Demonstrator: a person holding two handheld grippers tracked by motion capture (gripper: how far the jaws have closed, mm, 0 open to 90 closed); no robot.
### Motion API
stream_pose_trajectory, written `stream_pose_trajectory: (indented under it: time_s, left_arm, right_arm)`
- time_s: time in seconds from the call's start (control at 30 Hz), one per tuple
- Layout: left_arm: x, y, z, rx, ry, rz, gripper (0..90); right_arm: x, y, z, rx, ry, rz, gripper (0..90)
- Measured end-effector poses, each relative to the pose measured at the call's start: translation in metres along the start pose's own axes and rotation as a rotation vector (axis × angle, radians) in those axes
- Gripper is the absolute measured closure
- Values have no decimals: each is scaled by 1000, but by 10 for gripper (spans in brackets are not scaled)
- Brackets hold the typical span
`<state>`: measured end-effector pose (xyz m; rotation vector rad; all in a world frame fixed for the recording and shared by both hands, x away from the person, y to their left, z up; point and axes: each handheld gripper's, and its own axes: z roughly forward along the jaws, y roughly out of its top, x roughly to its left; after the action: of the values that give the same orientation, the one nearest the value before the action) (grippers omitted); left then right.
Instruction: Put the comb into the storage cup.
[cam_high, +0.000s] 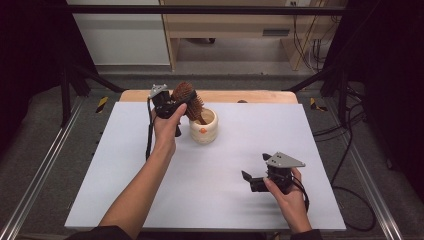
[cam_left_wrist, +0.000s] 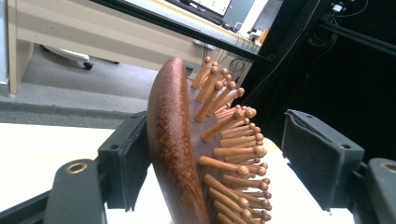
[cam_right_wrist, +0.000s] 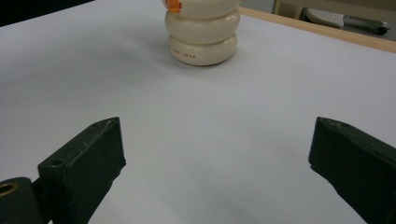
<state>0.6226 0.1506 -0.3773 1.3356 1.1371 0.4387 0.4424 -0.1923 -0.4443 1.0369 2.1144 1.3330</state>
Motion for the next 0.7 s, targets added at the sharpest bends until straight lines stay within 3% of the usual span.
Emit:
stream_pose_trajectory:
  time_s: [0.5, 0.7]
  left_arm:
    - [-1, -1, -2, 0, 26, 49, 143]
    - [1, 1, -5, 0, 35, 50, 99]
  right_arm:
    - [0, 0, 0, 1, -1, 0, 39]
    - [0, 0, 0, 0, -1, 0, 39]
